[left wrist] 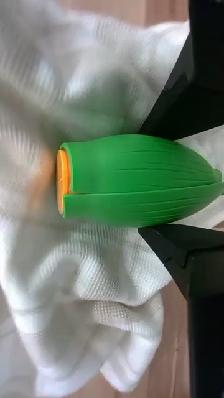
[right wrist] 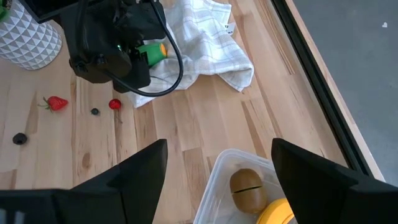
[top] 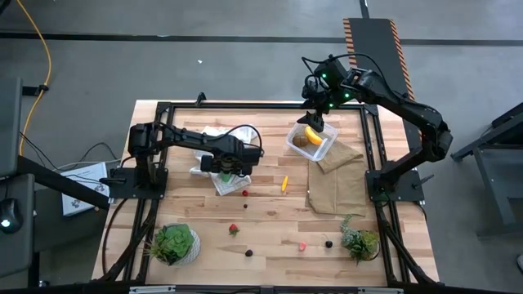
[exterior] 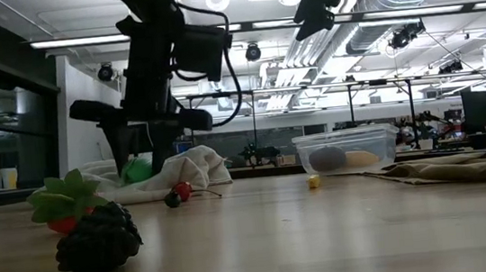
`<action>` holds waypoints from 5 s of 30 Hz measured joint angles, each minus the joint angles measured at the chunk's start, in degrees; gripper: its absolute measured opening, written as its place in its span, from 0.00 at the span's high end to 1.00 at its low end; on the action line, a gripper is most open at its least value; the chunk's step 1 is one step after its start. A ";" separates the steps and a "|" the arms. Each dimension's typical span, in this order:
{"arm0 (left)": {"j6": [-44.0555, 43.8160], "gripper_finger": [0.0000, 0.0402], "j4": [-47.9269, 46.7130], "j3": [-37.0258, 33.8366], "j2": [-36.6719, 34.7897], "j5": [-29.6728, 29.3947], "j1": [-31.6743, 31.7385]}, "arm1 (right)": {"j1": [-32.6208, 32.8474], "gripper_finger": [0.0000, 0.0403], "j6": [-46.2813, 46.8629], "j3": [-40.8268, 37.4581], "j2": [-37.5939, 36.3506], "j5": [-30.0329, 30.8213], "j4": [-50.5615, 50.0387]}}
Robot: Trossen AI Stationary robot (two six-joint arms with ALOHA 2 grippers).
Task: Pick and placing Produce into tupperware
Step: Put the green corn into the transparent bin
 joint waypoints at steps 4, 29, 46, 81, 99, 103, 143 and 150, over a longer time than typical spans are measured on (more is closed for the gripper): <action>3.40 0.54 -3.83 4.82 0.00 -1.64 -0.02 | 0.01 0.31 0.24 0.01 0.00 0.00 0.04; 28.12 0.53 -27.84 48.96 -0.64 -18.15 -0.02 | -2.25 0.31 1.91 0.00 -0.49 -0.56 0.79; 36.28 0.53 -27.82 50.29 -16.24 -18.76 -0.02 | -1.26 0.31 9.67 0.01 -0.52 -2.68 3.39; 43.27 0.51 36.80 -11.59 -57.41 -1.83 -0.06 | 14.24 0.31 27.30 0.01 0.61 -2.38 20.74; 50.54 0.51 67.90 -21.27 -51.12 3.30 0.02 | 15.47 0.31 42.02 0.01 1.19 -10.10 41.34; 50.46 0.51 71.90 -21.27 -48.60 3.33 0.02 | 15.83 0.31 44.19 0.01 1.66 -10.14 44.24; 48.54 0.51 80.59 -21.21 -43.55 7.38 -0.02 | 18.51 0.17 43.68 0.03 5.33 -6.32 52.12; 48.04 0.51 82.10 -21.18 -42.47 7.69 0.00 | 18.51 0.17 44.13 0.08 6.18 -6.52 51.61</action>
